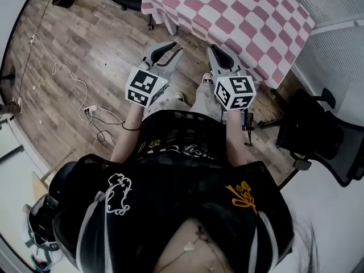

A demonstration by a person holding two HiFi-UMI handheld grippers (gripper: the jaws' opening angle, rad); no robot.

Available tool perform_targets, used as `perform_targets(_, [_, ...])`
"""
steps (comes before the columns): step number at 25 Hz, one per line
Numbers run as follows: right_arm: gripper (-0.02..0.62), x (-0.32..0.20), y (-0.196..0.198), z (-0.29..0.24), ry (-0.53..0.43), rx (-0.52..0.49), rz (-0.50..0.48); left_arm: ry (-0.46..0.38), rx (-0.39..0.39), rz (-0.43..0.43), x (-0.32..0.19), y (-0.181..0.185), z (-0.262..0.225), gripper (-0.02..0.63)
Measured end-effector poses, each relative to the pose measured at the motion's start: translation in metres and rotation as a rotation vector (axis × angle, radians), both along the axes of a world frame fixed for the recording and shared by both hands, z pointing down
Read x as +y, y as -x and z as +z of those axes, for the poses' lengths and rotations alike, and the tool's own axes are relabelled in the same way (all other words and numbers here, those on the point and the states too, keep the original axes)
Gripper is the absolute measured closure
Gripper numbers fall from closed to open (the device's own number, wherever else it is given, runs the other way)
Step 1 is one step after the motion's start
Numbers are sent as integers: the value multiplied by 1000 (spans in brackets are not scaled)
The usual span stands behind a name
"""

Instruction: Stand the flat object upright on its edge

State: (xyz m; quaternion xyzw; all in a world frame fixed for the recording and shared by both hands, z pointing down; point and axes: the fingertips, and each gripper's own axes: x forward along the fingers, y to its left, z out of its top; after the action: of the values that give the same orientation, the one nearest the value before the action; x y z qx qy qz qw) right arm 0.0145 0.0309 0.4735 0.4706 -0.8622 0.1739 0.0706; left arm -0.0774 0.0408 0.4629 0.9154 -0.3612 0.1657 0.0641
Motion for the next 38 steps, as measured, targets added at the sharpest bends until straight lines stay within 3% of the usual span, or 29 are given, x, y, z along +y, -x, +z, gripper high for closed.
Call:
perform_targets(10, [566,45,41,4,4,9,30,-8,41,80,39,22,2,506])
perform_targets(19, [568,61,53,3,-1,38,27,-22,44,136,53,20,0,506])
perform_targets(38, [569,69,58,8,9,73,1,-20,69,131,58,21,-2,506])
